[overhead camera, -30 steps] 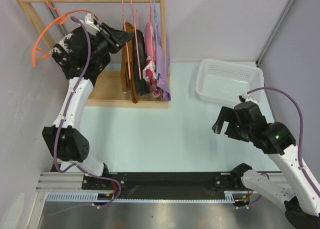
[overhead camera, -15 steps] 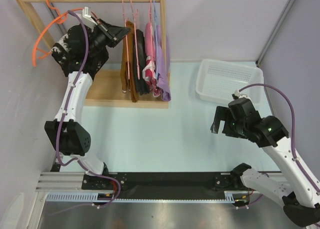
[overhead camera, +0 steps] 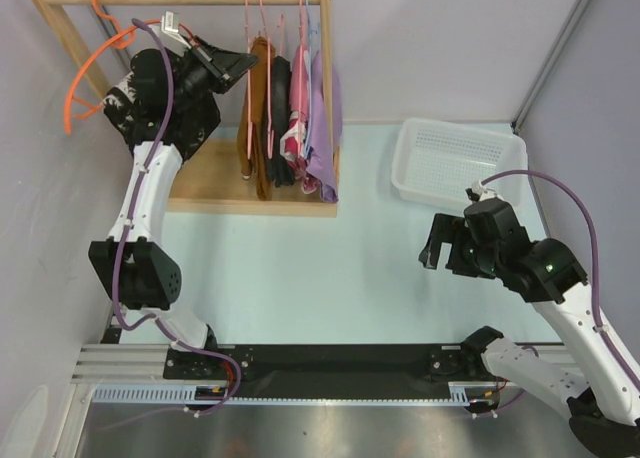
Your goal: Remove the trousers from the hanger
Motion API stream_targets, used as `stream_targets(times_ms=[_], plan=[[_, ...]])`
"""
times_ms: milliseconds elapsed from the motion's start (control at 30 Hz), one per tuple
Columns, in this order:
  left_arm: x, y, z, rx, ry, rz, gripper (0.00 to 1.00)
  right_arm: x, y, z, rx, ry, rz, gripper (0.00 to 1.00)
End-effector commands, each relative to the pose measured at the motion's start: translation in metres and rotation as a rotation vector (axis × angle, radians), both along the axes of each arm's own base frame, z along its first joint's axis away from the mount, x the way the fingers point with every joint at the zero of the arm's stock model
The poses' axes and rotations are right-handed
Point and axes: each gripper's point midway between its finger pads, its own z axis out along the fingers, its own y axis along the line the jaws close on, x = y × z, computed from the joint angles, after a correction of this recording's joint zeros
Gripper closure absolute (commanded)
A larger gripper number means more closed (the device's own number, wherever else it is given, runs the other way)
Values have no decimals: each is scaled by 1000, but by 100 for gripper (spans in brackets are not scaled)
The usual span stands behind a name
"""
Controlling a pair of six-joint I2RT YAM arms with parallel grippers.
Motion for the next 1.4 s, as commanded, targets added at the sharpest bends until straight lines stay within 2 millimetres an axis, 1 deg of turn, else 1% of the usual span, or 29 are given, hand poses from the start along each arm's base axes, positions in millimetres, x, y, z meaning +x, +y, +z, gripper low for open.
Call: stream_targets(times_ms=[0,200,367,433,467,500,533,567,600,667,700,767,800,833,867,900,933,1000,1033,1100,1133,1167,1200,1233,1267,1367], plan=[[-66,5,110,28,-401,5,100,1,4,10,24,-49,32,0],[-82,7,124,25,-437,13,100,-1,3,10,24,-53,46,0],[-101,6,137,25,-470,4,100,0,6,9,20,-56,66,0],[-105,6,139,19,-458,0,100,2,7,9,20,-54,71,0],[-112,6,142,19,-461,0,100,1,9,9,24,-50,80,0],[-113,6,138,22,-443,3,100,3,10,8,22,-50,85,0],[-112,17,139,27,-437,41,100,3,13,9,29,-49,93,0],[-122,20,141,36,-445,57,100,4,14,10,30,-52,98,0],[-121,22,134,45,-402,73,100,5,15,10,29,-50,103,0],[-126,29,131,73,-378,121,100,5,16,10,30,-49,115,0],[-136,31,127,85,-339,136,100,6,17,12,31,-53,121,0],[-144,38,120,117,-317,188,100,6,20,13,34,-54,137,0],[-164,38,121,124,-317,201,100,7,21,15,36,-55,144,0],[-172,40,119,130,-314,216,100,7,24,16,38,-53,165,0],[-173,42,106,144,-290,230,100,7,25,16,37,-52,171,0],[-181,46,100,150,-267,259,100,9,27,17,37,-53,181,0],[-201,47,103,156,-285,271,100,9,29,18,36,-53,199,0],[-211,50,82,171,-229,290,100,11,30,16,23,-44,212,0],[-226,51,82,173,-235,305,100,8,36,17,45,-35,240,0],[-232,55,59,184,-157,320,100,9,38,17,45,-37,260,0],[-236,59,54,189,-139,348,100,7,40,16,51,-33,272,0],[-247,61,53,209,-143,365,100,6,40,17,54,-37,280,0],[-251,64,40,228,-92,377,100,5,41,16,54,-37,286,0],[-253,71,35,244,-67,422,100,4,41,17,60,-36,291,0],[-260,78,33,273,-64,467,100,3,41,14,58,-28,292,0],[-268,81,6,304,14,487,100,-1,39,13,58,-32,300,0]])
